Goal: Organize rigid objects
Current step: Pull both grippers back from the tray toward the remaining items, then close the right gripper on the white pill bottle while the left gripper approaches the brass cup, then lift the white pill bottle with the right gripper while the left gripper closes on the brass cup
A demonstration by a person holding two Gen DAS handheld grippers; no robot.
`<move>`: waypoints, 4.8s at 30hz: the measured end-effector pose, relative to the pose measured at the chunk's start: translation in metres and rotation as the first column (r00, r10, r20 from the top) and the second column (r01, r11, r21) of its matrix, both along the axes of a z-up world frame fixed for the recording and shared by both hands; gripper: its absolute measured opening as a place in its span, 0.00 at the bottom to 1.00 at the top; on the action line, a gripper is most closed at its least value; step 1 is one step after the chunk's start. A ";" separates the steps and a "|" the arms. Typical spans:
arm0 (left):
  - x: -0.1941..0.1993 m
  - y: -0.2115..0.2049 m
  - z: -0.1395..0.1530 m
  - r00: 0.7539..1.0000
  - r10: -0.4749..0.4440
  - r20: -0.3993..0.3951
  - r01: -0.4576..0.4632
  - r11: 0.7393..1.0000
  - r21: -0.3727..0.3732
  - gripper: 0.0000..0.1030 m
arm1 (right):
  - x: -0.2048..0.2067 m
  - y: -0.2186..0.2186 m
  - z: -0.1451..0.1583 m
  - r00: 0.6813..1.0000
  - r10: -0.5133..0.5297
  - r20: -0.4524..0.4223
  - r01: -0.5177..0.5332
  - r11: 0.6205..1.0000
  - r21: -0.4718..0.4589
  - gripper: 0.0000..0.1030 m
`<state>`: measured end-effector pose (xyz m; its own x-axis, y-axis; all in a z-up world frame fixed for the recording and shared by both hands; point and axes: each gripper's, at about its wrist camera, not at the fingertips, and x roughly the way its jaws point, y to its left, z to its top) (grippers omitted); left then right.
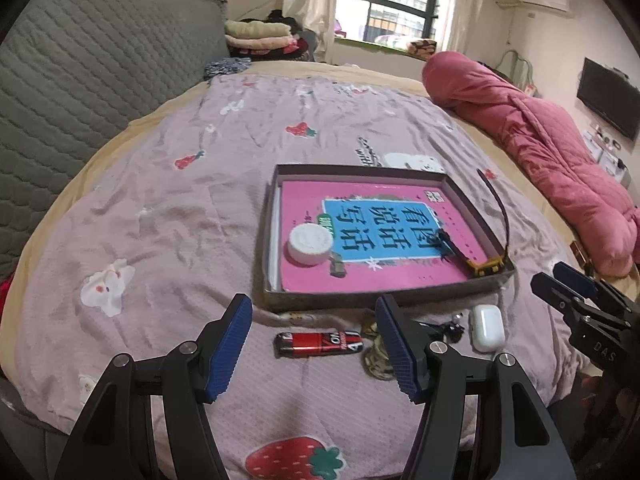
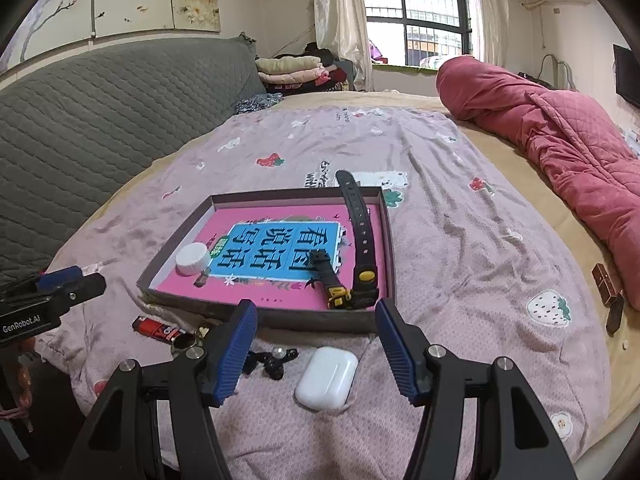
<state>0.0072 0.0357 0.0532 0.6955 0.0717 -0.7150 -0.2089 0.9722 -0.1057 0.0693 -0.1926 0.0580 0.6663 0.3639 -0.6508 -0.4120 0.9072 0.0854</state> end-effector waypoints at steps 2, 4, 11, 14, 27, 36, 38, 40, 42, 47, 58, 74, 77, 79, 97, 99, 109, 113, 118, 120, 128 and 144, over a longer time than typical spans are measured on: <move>0.000 -0.005 -0.002 1.000 -0.016 -0.003 0.016 1.000 0.002 0.64 | -0.004 0.001 -0.001 1.000 0.012 -0.009 -0.012 1.000 -0.001 0.59; 0.000 -0.009 -0.003 1.000 -0.025 -0.007 0.025 1.000 0.006 0.64 | -0.007 0.001 -0.002 1.000 0.021 -0.017 -0.021 1.000 0.001 0.59; -0.001 -0.016 -0.013 0.998 -0.044 -0.039 0.044 0.999 0.007 0.64 | -0.019 0.008 -0.010 0.997 0.059 -0.057 -0.061 0.998 -0.018 0.59; -0.001 -0.019 -0.017 0.997 -0.051 -0.055 0.052 0.999 0.009 0.64 | -0.023 0.010 -0.013 0.994 0.078 -0.080 -0.080 0.997 -0.013 0.59; 0.001 -0.018 -0.028 0.993 -0.055 -0.101 0.056 0.998 0.006 0.64 | -0.029 0.019 -0.019 0.986 0.126 -0.113 -0.128 0.992 -0.010 0.59; 0.004 -0.024 -0.038 0.987 -0.085 -0.134 0.084 0.996 -0.008 0.64 | -0.029 0.029 -0.028 0.978 0.146 -0.148 -0.150 0.989 -0.013 0.59; 0.004 -0.025 -0.040 0.986 -0.092 -0.138 0.091 0.996 -0.012 0.64 | -0.029 0.031 -0.032 0.976 0.151 -0.159 -0.156 0.988 -0.017 0.59; 0.005 -0.026 -0.041 0.985 -0.098 -0.141 0.097 0.995 -0.014 0.64 | -0.029 0.034 -0.036 0.971 0.163 -0.172 -0.170 0.985 -0.023 0.59; 0.006 -0.028 -0.042 0.984 -0.106 -0.142 0.105 0.994 -0.017 0.64 | -0.030 0.038 -0.039 0.968 0.174 -0.180 -0.182 0.983 -0.031 0.59; 0.007 -0.028 -0.045 0.982 -0.117 -0.148 0.114 0.993 -0.025 0.64 | -0.033 0.046 -0.043 0.961 0.198 -0.193 -0.210 0.977 -0.044 0.59; 0.008 -0.026 -0.051 0.981 -0.122 -0.149 0.116 0.992 -0.045 0.64 | -0.026 0.065 -0.063 0.948 0.211 -0.239 -0.223 0.974 -0.027 0.59; 0.028 -0.030 -0.064 0.976 -0.143 -0.165 0.129 0.988 -0.090 0.64 | -0.010 0.076 -0.088 0.937 0.200 -0.287 -0.205 0.979 0.011 0.59; 0.032 -0.032 -0.066 0.975 -0.142 -0.171 0.126 0.987 -0.102 0.64 | -0.007 0.077 -0.091 0.935 0.193 -0.297 -0.196 0.980 0.019 0.59; 0.034 -0.033 -0.069 0.974 -0.143 -0.178 0.126 0.987 -0.101 0.64 | -0.006 0.078 -0.093 0.935 0.189 -0.301 -0.192 0.981 0.020 0.59; 0.045 -0.036 -0.084 0.966 -0.150 -0.212 0.121 0.982 -0.142 0.64 | 0.000 0.079 -0.098 0.938 0.177 -0.298 -0.178 0.984 0.024 0.46; 0.047 -0.037 -0.085 0.965 -0.152 -0.212 0.123 0.982 -0.146 0.64 | 0.000 0.077 -0.097 0.939 0.176 -0.296 -0.178 0.984 0.020 0.46; 0.056 -0.045 -0.095 0.958 -0.162 -0.236 0.132 0.982 -0.137 0.64 | -0.003 0.071 -0.093 0.946 0.184 -0.267 -0.201 0.979 -0.038 0.46; 0.058 -0.047 -0.097 0.959 -0.159 -0.235 0.133 0.983 -0.125 0.64 | -0.004 0.071 -0.093 0.945 0.190 -0.265 -0.210 0.977 -0.047 0.46; 0.060 -0.047 -0.099 0.960 -0.159 -0.231 0.128 0.981 -0.144 0.64 | -0.007 0.070 -0.092 0.950 0.193 -0.246 -0.217 0.973 -0.074 0.46; 0.060 -0.047 -0.099 0.960 -0.160 -0.230 0.129 0.981 -0.147 0.63 | -0.006 0.069 -0.092 0.950 0.190 -0.249 -0.214 0.974 -0.071 0.46; 0.061 -0.046 -0.099 0.957 -0.177 -0.229 0.141 0.976 -0.165 0.42 | -0.003 0.062 -0.089 0.956 0.167 -0.243 -0.190 0.979 -0.073 0.46; 0.052 -0.043 -0.092 0.959 -0.199 -0.202 0.160 0.968 -0.194 0.36 | -0.004 0.055 -0.084 0.961 0.159 -0.224 -0.176 0.983 -0.055 0.46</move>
